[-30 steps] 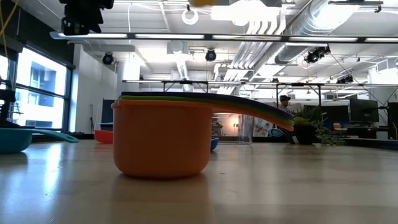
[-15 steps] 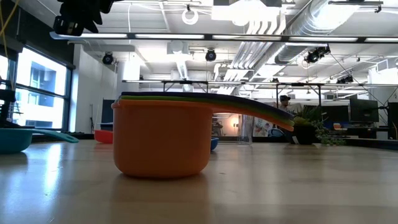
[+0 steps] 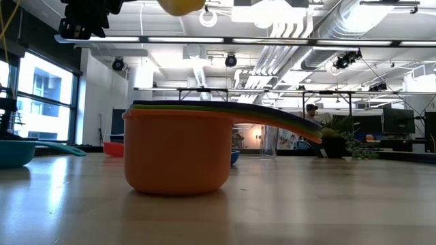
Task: Nest measuring cups in basket
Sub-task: Stack the yellow measuring cup in the dark blue measuring cup
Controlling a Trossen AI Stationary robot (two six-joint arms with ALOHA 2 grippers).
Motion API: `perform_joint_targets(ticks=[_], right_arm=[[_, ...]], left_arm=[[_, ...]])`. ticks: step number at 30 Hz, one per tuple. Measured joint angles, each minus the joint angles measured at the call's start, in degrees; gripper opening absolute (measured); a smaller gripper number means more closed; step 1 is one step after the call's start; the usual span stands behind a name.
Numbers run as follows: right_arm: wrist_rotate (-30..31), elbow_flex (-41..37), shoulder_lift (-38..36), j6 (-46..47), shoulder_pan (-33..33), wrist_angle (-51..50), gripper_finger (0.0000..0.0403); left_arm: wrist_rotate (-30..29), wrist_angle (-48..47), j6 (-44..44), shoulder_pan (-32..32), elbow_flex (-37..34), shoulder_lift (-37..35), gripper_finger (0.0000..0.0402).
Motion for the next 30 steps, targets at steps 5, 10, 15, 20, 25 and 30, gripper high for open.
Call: perform_joint_targets(ticks=[5,10,15,20,25,30], right_arm=[[-0.7,9.4,5.9,-0.4,0.9,-6.4,0.0005],[-3.2,13.8,9.6,-1.1,1.9,-10.5,0.0005],[-6.8,13.9,11.6,-2.1,2.7,-11.9,0.0005],[-7.0,13.9,14.1,-2.9,4.3,-12.8,0.0005],[-6.8,13.9,16.1,-1.9,5.5,-13.0,0.0005],[-6.4,13.5,16.3,-0.3,6.3,-13.1,0.0005]], left_arm=[[-0.1,0.0,0.1,0.0,0.0,0.0,0.0088],[-0.2,0.1,0.1,0.0,0.0,0.0,0.0088],[-0.3,0.1,0.1,0.0,0.0,0.0,0.0087],[-0.3,0.1,0.1,0.0,0.0,0.0,0.0087],[-0.3,0.1,0.1,0.0,0.0,0.0,0.0087],[-0.3,0.1,0.1,0.0,0.0,0.0,0.0087]])
